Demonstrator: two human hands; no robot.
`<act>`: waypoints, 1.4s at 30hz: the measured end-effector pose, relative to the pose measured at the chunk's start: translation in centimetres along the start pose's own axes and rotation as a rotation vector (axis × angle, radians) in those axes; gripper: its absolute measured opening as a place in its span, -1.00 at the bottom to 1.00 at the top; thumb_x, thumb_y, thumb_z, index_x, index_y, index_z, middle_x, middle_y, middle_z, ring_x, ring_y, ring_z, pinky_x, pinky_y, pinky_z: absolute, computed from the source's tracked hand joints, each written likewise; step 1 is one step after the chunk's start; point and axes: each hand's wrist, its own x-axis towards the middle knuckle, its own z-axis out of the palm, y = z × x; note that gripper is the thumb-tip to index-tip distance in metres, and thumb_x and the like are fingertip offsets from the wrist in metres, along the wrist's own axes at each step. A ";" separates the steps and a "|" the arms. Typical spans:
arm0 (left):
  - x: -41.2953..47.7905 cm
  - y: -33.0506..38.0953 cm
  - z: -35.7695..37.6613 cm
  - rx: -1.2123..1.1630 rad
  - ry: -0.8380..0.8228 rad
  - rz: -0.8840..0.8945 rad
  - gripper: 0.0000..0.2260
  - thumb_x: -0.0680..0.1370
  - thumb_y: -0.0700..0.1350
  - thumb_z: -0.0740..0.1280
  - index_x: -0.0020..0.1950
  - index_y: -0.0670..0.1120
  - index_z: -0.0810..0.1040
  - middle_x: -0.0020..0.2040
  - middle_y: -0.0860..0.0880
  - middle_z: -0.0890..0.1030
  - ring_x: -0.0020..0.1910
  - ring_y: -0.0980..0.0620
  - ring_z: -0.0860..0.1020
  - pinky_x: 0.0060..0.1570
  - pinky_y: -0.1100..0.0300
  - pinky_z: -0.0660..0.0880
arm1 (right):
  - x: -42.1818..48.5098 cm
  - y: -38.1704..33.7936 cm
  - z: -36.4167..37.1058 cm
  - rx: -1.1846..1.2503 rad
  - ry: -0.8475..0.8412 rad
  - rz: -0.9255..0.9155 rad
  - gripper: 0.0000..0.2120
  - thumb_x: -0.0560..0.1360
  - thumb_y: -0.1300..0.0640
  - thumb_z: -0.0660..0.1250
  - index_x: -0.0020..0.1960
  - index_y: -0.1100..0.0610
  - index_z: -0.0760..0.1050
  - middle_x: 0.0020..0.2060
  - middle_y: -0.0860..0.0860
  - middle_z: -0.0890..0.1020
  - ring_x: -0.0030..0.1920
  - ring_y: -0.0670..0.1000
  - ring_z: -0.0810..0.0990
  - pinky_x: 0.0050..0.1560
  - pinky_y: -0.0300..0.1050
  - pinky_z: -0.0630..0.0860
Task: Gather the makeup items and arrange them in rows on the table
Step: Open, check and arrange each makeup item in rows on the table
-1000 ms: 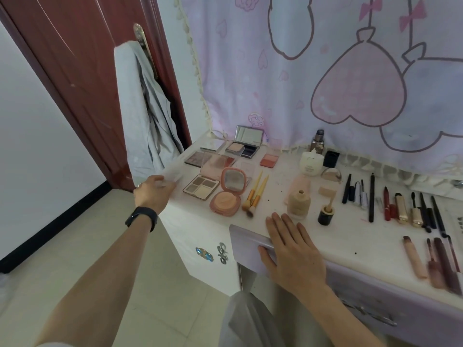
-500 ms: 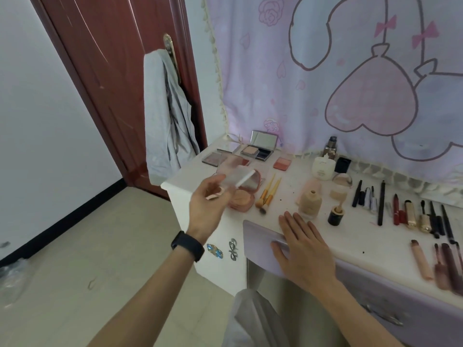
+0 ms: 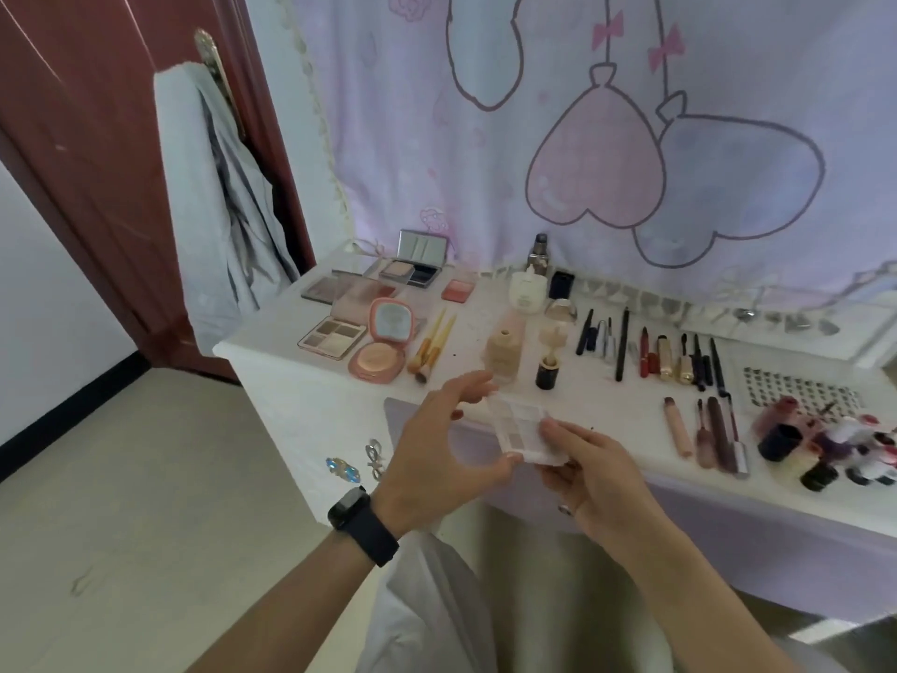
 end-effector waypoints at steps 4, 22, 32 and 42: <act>0.3 0.7 2.4 -0.120 -0.048 -0.106 -0.33 0.35 0.21 0.52 0.43 0.17 0.42 0.26 0.19 0.56 0.32 0.23 0.47 0.29 0.24 0.43 | -0.6 0.9 -1.9 0.240 -0.073 0.129 -0.87 0.48 0.21 0.47 -0.05 0.29 0.67 -0.25 0.15 0.68 -0.36 0.00 0.66 -0.40 -0.21 0.60; 1.3 1.5 4.5 0.047 -0.201 0.054 -0.28 0.34 0.07 0.61 0.46 0.08 0.45 0.19 0.16 0.58 0.22 0.19 0.55 0.21 0.37 0.45 | -1.4 -1.2 -4.6 -0.320 -0.130 -0.058 -0.36 0.17 -0.22 0.63 0.13 0.11 0.66 -0.01 0.14 0.73 -0.07 0.19 0.75 -0.07 0.02 0.67; 1.0 1.3 4.7 -0.183 -0.084 -0.094 -0.36 0.35 -0.05 0.62 0.40 0.04 0.52 0.21 0.07 0.64 0.20 0.16 0.61 0.19 0.25 0.54 | -1.2 -1.4 -3.0 -0.325 -0.072 -0.017 -0.65 0.44 -0.13 0.52 0.02 0.14 0.69 -0.14 0.16 0.75 -0.15 0.22 0.75 -0.10 0.09 0.69; 0.8 0.9 4.1 -0.287 -0.001 -0.134 -0.38 0.34 -0.01 0.62 0.38 0.04 0.54 0.20 0.06 0.63 0.19 0.07 0.63 0.22 0.20 0.53 | -0.7 -1.5 -2.5 -0.319 -0.025 -0.018 -0.53 0.45 -0.19 0.47 0.11 0.19 0.64 -0.13 0.13 0.76 -0.16 0.21 0.76 -0.04 0.08 0.69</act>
